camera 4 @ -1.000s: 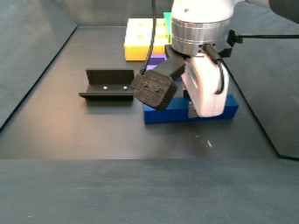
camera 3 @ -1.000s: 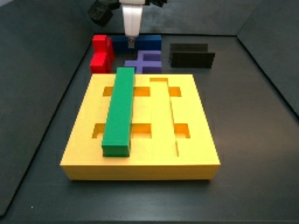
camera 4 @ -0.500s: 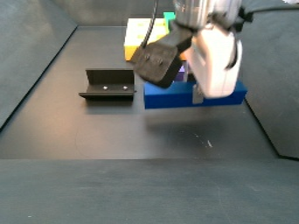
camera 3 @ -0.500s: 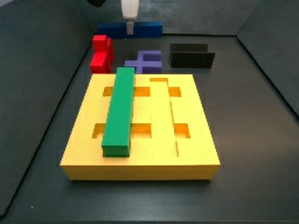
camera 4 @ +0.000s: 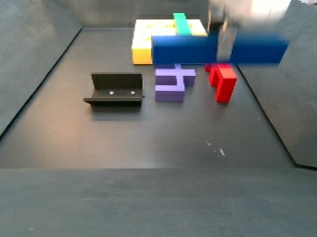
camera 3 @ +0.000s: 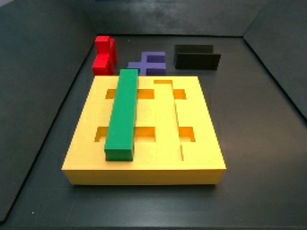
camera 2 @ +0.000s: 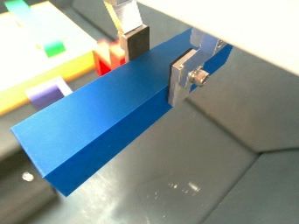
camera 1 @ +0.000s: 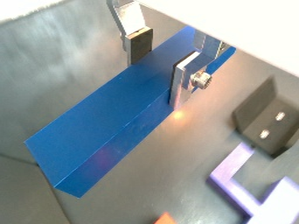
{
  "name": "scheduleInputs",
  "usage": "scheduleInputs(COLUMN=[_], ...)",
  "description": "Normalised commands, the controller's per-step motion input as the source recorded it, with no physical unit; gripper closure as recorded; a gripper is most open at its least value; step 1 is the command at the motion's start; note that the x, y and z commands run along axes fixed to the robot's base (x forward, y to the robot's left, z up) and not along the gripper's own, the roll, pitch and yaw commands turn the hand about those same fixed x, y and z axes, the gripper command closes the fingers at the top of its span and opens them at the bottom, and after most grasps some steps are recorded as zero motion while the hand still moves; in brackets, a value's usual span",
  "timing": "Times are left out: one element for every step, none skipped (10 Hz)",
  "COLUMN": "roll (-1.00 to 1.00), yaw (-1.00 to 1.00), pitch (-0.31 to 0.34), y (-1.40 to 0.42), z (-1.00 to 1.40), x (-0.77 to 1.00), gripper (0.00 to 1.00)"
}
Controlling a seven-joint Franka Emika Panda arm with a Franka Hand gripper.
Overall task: Pick up the blue object. Move up. Move to above the board. Insert the blue object.
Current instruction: Move to above the board.
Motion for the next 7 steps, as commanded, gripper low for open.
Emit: scheduleInputs(roll=[0.00, 0.01, 0.01, 0.01, 0.01, 0.00, 0.01], yaw=[0.00, 0.00, 0.00, 0.00, 0.00, 1.00, 1.00], pitch=[0.070, 0.065, 0.068, 0.083, 0.072, 0.011, 0.013], y=[0.00, 0.00, 0.00, 0.00, 0.00, -1.40, -1.40], z=[1.40, 1.00, 0.77, 0.42, 0.22, 0.17, 0.16], x=[0.00, 0.01, 0.03, 0.03, 0.02, 0.21, 0.21], gripper=[1.00, 1.00, 1.00, 1.00, 1.00, 1.00, 1.00])
